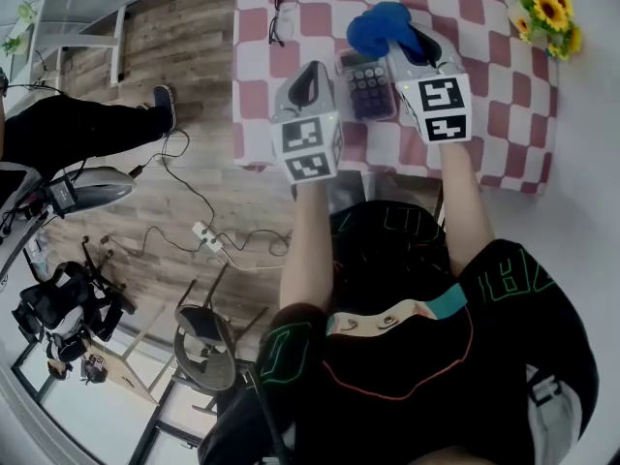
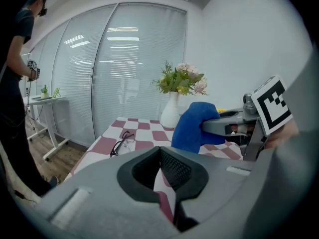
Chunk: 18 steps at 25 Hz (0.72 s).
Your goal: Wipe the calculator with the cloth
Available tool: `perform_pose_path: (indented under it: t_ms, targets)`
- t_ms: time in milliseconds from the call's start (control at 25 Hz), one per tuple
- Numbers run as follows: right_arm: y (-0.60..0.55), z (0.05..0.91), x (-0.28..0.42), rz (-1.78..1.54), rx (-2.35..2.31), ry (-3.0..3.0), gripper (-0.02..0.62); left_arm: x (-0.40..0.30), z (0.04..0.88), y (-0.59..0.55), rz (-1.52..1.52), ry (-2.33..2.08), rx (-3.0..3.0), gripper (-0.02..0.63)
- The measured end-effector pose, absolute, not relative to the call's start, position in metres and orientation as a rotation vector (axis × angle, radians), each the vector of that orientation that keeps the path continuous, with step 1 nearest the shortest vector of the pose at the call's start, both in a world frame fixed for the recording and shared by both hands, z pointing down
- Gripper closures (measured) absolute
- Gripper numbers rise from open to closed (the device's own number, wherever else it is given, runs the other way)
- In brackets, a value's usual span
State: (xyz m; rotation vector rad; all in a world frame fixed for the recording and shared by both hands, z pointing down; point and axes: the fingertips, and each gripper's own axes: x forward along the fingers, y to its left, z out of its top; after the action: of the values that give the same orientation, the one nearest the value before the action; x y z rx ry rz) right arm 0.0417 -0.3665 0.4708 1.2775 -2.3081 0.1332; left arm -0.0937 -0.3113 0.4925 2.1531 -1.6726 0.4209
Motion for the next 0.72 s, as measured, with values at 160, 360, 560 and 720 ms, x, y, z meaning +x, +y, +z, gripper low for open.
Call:
perform_pose_path:
  t_ms: [160,360,560,720]
  targets:
    - [-0.374,0.486,0.022,0.017,1.142,-2.303,0.497,-0.092,0.499,-0.317,0.419,-1.648,2.148,0.595]
    - [-0.363,0.513,-0.002,-0.049,0.963,-2.284,0.497,-0.098,0.504,-0.32,0.43,-1.652,2.126,0.595]
    - [-0.342,0.532,-0.017,-0.117,0.796,-2.249,0.497,-0.101,0.504,-0.317,0.424,-1.654,2.107,0.595]
    - [-0.332,0.541,-0.017,-0.119,0.727,-2.227,0.494,-0.1,0.504,-0.312,0.421,-1.654,2.107,0.595]
